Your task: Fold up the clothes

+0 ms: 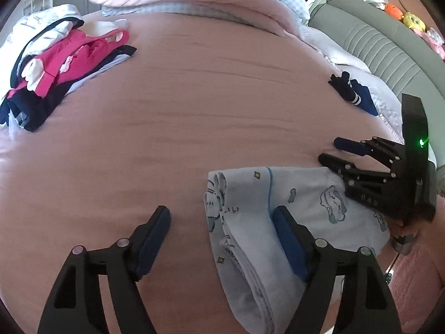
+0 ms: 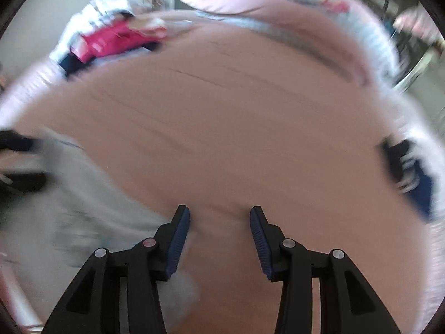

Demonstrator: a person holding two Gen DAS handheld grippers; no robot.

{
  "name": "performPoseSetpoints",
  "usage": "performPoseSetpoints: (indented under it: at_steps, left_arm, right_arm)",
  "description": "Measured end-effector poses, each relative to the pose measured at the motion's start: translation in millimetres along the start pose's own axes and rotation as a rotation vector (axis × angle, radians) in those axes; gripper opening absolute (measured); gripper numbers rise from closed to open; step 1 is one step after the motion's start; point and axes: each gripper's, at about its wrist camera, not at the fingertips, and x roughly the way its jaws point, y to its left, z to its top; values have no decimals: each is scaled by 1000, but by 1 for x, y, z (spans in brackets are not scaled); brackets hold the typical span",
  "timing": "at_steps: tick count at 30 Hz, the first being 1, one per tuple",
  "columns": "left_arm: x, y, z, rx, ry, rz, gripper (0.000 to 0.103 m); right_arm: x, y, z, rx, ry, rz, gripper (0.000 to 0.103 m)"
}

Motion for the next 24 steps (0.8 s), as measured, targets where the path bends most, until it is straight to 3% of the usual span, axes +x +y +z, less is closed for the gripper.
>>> performPoseSetpoints:
  at_steps: [4,6,8,10,14,16,19,21,24]
  left_arm:
    - [-19,-19,2,104,-118,67,74]
    - [-30,-29,2,143,-177,80,69]
    - [-32,-32,2,154,-188,85,48]
    - [-22,-27,4,156,-149,123,41]
    - [-6,-18,4,130,-101,185,43]
    - [1,-11,7,102,-85,177,43]
    - [11,-1,8,41,-68,149,47]
    - [17,6,8,0,-63,141,55]
    - [11,7,7,-20,-66,133,58]
  right_arm:
    - [-24,-30,5,140,-33,112,40]
    - [-41,-25,5,113,-73,159,40]
    - [-42,-9,1,62,-61,158,40]
    - [-42,7,-4,11,-49,156,40]
    - [-43,38,-13,-92,-24,152,41]
    - [-43,31,-15,-41,0,133,43]
    - [-46,8,-28,50,22,20,45]
    - [-39,-1,-35,62,58,-122,44]
    - [-56,-24,-33,189,5,-33,43]
